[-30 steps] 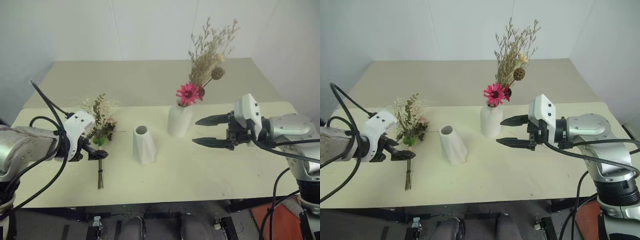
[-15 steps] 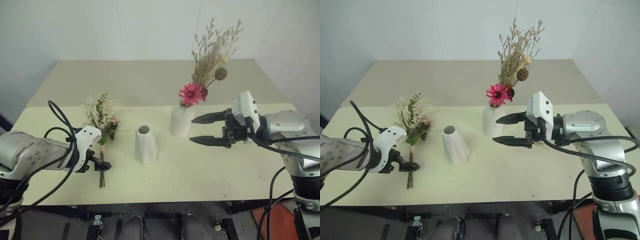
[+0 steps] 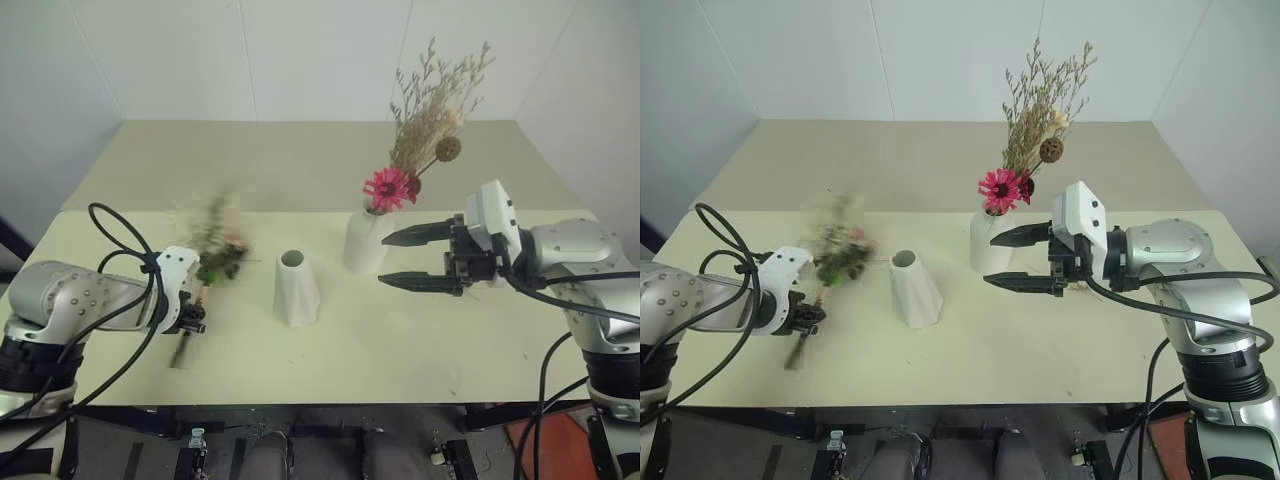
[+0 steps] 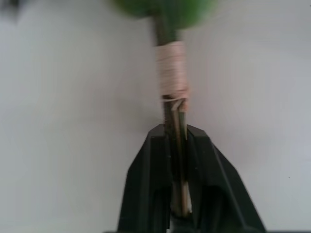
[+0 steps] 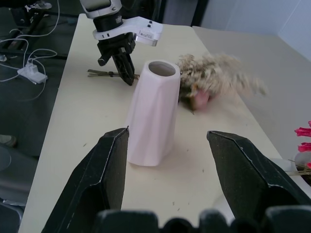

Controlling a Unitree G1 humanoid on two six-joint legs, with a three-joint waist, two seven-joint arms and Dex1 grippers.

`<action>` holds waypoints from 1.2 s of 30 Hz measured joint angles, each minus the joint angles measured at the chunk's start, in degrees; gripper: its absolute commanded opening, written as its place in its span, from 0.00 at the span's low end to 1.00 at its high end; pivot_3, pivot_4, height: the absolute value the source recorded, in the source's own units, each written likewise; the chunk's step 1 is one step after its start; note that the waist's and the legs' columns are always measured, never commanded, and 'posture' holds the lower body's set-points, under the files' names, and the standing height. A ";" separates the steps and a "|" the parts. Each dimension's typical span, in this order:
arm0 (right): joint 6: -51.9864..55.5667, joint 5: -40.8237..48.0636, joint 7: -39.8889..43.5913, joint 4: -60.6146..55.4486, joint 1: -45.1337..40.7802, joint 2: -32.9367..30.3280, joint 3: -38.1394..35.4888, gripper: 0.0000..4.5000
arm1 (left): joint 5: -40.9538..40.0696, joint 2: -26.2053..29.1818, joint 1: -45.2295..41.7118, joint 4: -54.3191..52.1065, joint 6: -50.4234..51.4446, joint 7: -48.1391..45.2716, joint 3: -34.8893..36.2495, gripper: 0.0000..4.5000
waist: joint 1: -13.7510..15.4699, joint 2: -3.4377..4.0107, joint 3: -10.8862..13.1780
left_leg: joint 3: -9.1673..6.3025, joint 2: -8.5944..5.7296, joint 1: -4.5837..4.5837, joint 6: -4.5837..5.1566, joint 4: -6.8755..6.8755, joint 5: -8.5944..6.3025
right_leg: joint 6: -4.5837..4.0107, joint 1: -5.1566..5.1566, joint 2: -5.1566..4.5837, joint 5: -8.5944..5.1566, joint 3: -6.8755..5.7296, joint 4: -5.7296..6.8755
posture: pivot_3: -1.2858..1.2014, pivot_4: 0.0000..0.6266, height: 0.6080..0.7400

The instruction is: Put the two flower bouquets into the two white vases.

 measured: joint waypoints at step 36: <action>3.05 1.96 -4.18 -2.93 2.17 0.43 0.03 0.70 | 13.86 -9.18 -7.13 -4.58 -40.38 -37.72 15.27 0.00 | -0.30 -0.04 -0.02 | 0.47 0.04 -0.08 -0.05 0.02 0.02 | -0.02 0.02 0.03 0.01 -0.05 -0.11 | 0.52 0.24 1.00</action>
